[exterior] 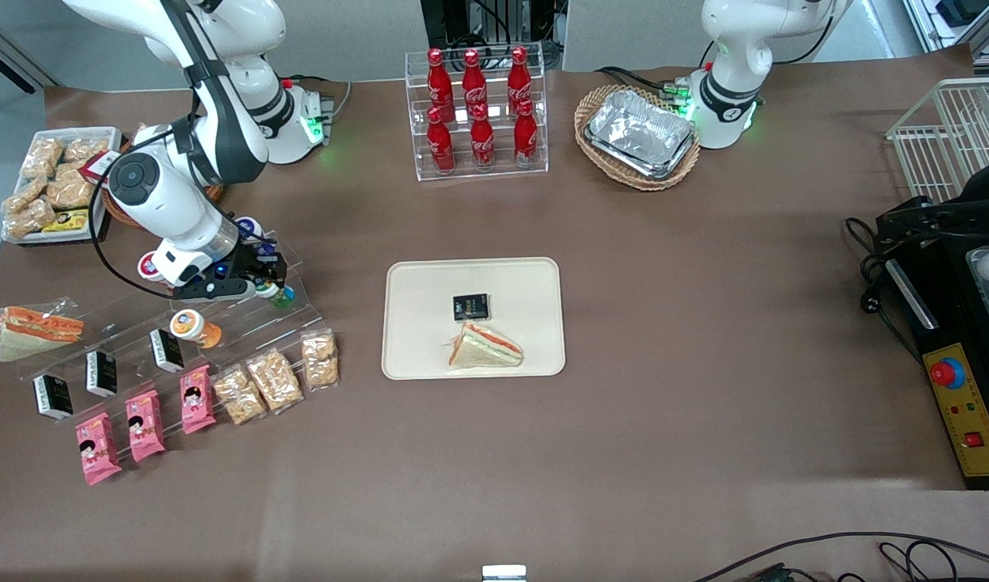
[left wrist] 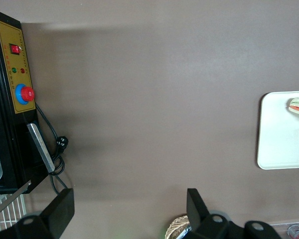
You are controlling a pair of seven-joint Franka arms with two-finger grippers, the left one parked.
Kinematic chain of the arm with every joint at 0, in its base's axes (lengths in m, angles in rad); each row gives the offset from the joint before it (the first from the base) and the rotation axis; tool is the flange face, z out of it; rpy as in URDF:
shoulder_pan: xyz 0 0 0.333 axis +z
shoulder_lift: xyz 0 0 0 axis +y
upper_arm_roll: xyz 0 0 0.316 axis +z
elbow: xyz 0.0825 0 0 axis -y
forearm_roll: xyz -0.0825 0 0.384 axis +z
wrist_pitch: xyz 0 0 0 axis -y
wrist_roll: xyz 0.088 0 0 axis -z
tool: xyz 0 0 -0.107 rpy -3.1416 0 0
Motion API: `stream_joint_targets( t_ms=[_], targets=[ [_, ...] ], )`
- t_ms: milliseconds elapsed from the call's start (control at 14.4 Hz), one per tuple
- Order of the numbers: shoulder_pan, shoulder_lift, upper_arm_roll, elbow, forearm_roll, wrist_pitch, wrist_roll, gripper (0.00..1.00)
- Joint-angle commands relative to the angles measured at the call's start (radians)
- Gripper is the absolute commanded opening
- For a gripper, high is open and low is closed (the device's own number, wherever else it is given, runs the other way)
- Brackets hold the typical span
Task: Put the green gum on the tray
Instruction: 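Close the right gripper on the green gum bottle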
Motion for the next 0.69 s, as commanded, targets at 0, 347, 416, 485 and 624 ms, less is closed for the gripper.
stream_joint_targets(
  t_ms=[0,347,416,485,624],
  targets=[
    [0.006,0.0,-0.005,-0.006,-0.001,0.02,-0.009,0.36],
    [-0.005,-0.021,-0.016,0.119,-0.003,-0.156,-0.077,0.27],
    [-0.005,-0.018,-0.017,0.198,-0.003,-0.26,-0.077,0.27],
    [-0.006,-0.009,-0.017,0.283,-0.003,-0.366,-0.077,0.27],
    [-0.006,0.017,-0.028,0.439,-0.003,-0.541,-0.077,0.27]
  ],
)
